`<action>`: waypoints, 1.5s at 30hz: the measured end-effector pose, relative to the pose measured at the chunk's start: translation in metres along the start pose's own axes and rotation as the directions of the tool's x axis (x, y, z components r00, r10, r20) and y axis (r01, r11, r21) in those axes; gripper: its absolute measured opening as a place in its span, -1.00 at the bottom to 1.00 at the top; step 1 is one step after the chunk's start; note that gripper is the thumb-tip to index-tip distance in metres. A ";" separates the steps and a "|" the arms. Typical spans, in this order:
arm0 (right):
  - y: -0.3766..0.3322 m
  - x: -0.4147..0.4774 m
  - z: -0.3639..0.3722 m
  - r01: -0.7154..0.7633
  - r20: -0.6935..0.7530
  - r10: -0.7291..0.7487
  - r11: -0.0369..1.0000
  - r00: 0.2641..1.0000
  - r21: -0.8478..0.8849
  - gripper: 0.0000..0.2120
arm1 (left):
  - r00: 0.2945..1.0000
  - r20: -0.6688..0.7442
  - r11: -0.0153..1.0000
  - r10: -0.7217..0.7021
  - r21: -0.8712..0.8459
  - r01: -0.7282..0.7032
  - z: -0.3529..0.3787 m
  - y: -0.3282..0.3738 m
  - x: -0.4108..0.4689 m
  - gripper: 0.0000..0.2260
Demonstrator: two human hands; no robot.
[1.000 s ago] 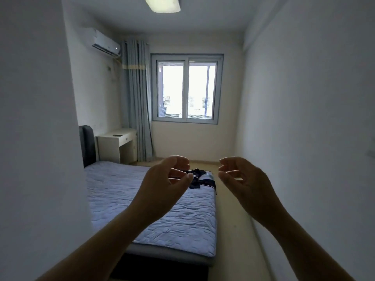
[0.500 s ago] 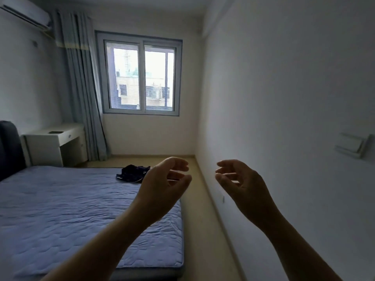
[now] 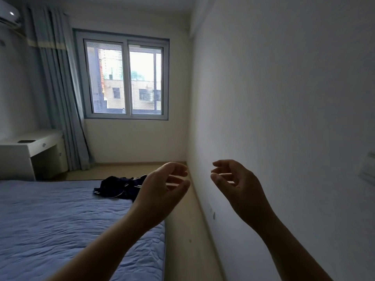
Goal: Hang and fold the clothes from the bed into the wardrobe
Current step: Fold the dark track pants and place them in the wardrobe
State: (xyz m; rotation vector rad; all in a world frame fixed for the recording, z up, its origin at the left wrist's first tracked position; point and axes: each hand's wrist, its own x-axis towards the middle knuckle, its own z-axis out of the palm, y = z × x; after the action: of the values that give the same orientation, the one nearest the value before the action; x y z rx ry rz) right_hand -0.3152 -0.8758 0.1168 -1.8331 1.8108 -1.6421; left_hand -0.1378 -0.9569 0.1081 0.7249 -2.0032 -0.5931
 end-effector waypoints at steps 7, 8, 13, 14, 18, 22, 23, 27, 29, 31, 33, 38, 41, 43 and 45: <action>0.072 0.080 0.018 -0.024 -0.011 0.024 1.000 1.000 0.001 -0.75 | 1.000 0.005 1.000 0.015 -0.015 -0.015 0.040 -0.059 0.086 -0.80; 0.082 0.091 0.024 -0.027 -0.009 0.027 1.000 1.000 -0.001 -0.75 | 1.000 0.006 1.000 0.017 -0.019 -0.017 0.044 -0.070 0.098 -0.80; 0.122 0.155 0.049 -0.039 0.001 0.039 0.999 0.999 -0.018 -0.77 | 1.000 0.013 0.999 0.023 -0.025 -0.023 0.061 -0.118 0.167 -0.80; 0.131 0.167 0.052 -0.045 0.002 0.045 0.999 0.999 -0.023 -0.77 | 1.000 0.014 0.999 0.017 -0.036 -0.016 0.067 -0.127 0.179 -0.80; 0.170 0.215 0.062 -0.067 0.015 0.068 0.997 0.998 -0.023 -0.77 | 0.999 0.024 0.998 -0.023 -0.052 0.025 0.093 -0.161 0.222 -0.81; 0.222 0.262 0.072 -0.064 0.018 0.064 0.998 0.998 0.011 -0.77 | 0.999 0.007 0.998 -0.034 -0.047 0.034 0.125 -0.191 0.265 -0.84; 0.237 0.272 0.074 -0.064 0.027 0.063 0.998 0.998 0.017 -0.76 | 0.999 0.006 0.998 -0.049 -0.037 0.049 0.135 -0.197 0.274 -0.84; 0.293 0.326 0.080 -0.061 0.055 0.057 0.996 0.997 0.058 -0.74 | 0.994 -0.035 0.995 -0.099 0.011 0.099 0.167 -0.225 0.321 -0.82; 0.312 0.354 0.084 -0.058 0.082 0.052 0.996 0.995 0.068 -0.74 | 0.992 -0.060 0.994 -0.109 0.025 0.111 0.174 -0.235 0.345 -0.82; 0.334 0.383 0.090 -0.041 0.113 0.032 0.996 0.993 0.078 -0.74 | 0.988 -0.084 0.990 -0.131 0.035 0.135 0.184 -0.249 0.367 -0.83; 0.353 0.407 0.099 -0.043 0.151 0.029 0.995 0.988 0.095 -0.75 | 0.981 -0.098 0.985 -0.165 0.041 0.170 0.192 -0.266 0.384 -0.83; 0.401 0.457 0.126 -0.058 0.209 0.031 0.991 0.977 0.122 -0.75 | 0.970 -0.124 0.976 -0.208 0.035 0.214 0.210 -0.310 0.429 -0.83; 0.425 0.493 0.152 -0.047 0.228 0.016 0.990 0.974 0.133 -0.77 | 0.965 -0.143 0.974 -0.219 0.031 0.225 0.212 -0.347 0.462 -0.83; 0.441 0.514 0.171 -0.050 0.238 0.018 0.990 0.971 0.128 -0.78 | 0.964 -0.142 0.972 -0.225 0.033 0.231 0.214 -0.374 0.482 -0.83; 0.458 0.538 0.188 -0.061 0.242 0.032 0.992 0.970 0.114 -0.78 | 0.963 -0.135 0.971 -0.235 0.020 0.240 0.217 -0.402 0.506 -0.84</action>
State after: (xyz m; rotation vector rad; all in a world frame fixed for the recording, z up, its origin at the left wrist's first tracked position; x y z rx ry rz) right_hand -0.6375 -1.5276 0.0415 -1.8321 1.6058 -1.4094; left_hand -0.4375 -1.5656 0.0385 1.0101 -1.8224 -0.6321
